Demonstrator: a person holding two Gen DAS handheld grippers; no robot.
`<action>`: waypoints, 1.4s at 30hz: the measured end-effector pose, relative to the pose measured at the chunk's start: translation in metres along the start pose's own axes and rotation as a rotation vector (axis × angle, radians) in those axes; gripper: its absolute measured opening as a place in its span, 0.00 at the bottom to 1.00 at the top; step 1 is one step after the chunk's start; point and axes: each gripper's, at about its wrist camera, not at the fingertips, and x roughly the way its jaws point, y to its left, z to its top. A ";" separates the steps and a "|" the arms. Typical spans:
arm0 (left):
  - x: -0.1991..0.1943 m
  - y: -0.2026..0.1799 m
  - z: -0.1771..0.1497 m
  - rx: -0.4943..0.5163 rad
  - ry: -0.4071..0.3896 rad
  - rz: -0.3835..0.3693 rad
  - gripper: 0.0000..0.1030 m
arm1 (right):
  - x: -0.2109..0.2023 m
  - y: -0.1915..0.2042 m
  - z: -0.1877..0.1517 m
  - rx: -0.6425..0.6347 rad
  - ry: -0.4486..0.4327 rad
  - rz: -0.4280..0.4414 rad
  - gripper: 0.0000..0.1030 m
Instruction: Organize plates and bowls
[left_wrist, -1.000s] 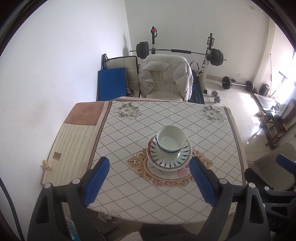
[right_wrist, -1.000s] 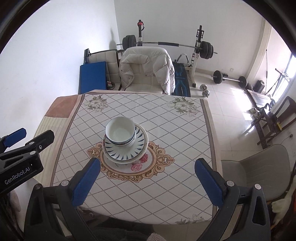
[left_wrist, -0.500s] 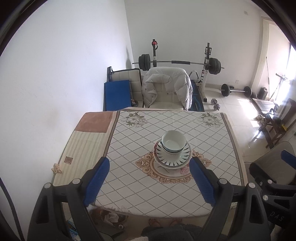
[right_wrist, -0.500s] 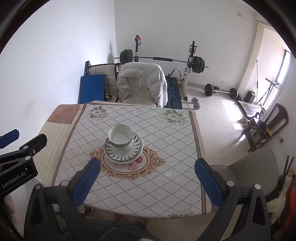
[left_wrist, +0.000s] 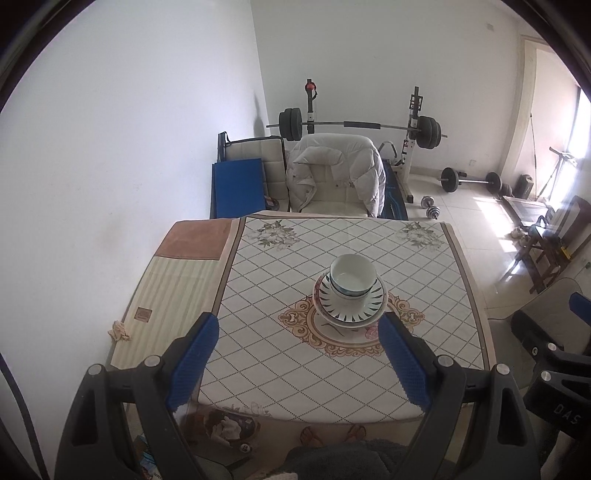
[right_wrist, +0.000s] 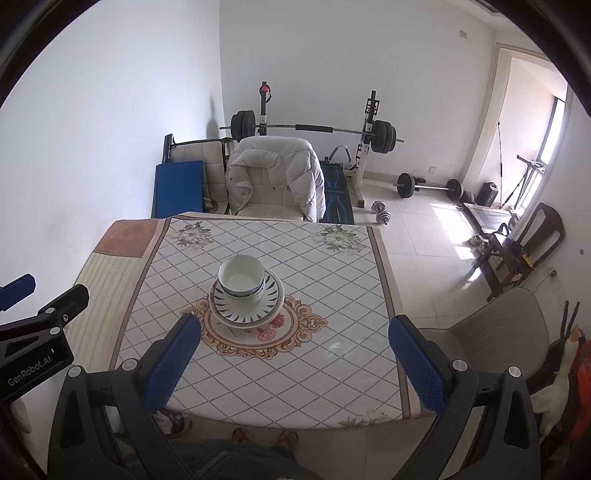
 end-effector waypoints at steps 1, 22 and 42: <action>0.000 0.000 0.000 0.000 0.000 -0.004 0.86 | 0.000 0.001 -0.001 0.002 0.004 0.001 1.00; 0.003 0.013 -0.008 0.020 0.015 -0.041 0.86 | -0.001 0.010 -0.017 0.045 0.063 -0.034 1.00; 0.000 0.025 -0.010 0.020 0.008 -0.046 0.86 | -0.008 0.023 -0.014 0.032 0.046 -0.054 1.00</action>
